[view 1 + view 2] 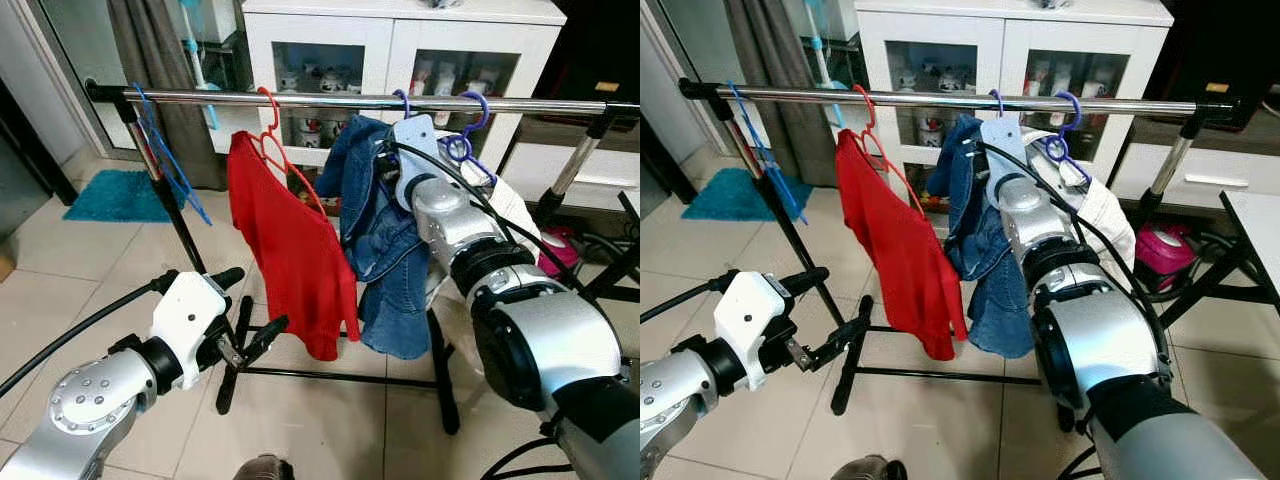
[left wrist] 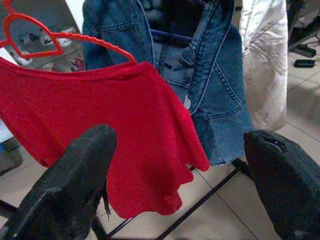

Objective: Hang hanger

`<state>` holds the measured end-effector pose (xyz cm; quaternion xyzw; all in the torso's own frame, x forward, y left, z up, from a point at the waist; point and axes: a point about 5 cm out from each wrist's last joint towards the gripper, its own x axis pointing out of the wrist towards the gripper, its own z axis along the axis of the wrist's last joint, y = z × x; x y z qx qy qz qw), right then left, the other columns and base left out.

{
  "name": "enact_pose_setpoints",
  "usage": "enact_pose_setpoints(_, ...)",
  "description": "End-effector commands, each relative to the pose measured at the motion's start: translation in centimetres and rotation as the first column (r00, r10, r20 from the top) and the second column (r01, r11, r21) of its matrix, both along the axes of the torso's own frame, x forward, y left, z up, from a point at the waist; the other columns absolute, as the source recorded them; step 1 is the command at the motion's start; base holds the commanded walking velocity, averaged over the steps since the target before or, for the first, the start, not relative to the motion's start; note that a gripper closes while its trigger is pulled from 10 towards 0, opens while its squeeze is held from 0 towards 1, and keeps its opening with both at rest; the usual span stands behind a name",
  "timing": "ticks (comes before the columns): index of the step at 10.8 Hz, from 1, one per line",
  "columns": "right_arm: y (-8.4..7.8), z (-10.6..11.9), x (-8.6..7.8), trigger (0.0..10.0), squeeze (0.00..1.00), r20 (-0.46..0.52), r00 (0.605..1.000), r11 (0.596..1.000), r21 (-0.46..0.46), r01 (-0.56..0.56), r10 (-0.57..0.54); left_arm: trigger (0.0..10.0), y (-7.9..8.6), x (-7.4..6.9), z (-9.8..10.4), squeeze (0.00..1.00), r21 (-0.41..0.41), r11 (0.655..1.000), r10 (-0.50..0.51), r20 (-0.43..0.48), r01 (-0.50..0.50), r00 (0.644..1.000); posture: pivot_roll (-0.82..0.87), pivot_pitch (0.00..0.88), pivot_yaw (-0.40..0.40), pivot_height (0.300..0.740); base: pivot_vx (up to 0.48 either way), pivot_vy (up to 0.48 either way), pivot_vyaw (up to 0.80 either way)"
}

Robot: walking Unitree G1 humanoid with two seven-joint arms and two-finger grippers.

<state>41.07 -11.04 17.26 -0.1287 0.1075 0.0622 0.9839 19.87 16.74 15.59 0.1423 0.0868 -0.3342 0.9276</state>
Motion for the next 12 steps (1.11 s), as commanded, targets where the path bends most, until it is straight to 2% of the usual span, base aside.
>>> enact_pose_setpoints(1, 0.2, 0.7, 0.2, 0.0, 0.0, 0.008, 1.0, 1.0, -0.008, -0.019, 0.019, 10.0, 0.1, -0.1, -0.3, 0.87, 0.014, 1.0, -0.008, -0.024, 0.009, 1.0, 0.08, 0.047, 0.059, 0.74, 0.0, 0.0, 0.0)
enact_pose_setpoints(12, 0.8, -0.9, -0.3, 0.0, 0.0, -0.073, 0.995, 0.997, -0.05, -0.065, 0.062, 10.0, 0.1, -0.4, -0.6, 0.87, 0.037, 0.999, -0.02, -0.031, 0.021, 0.999, 0.09, 0.013, 0.05, 0.74, 0.0, 0.0, 0.0)
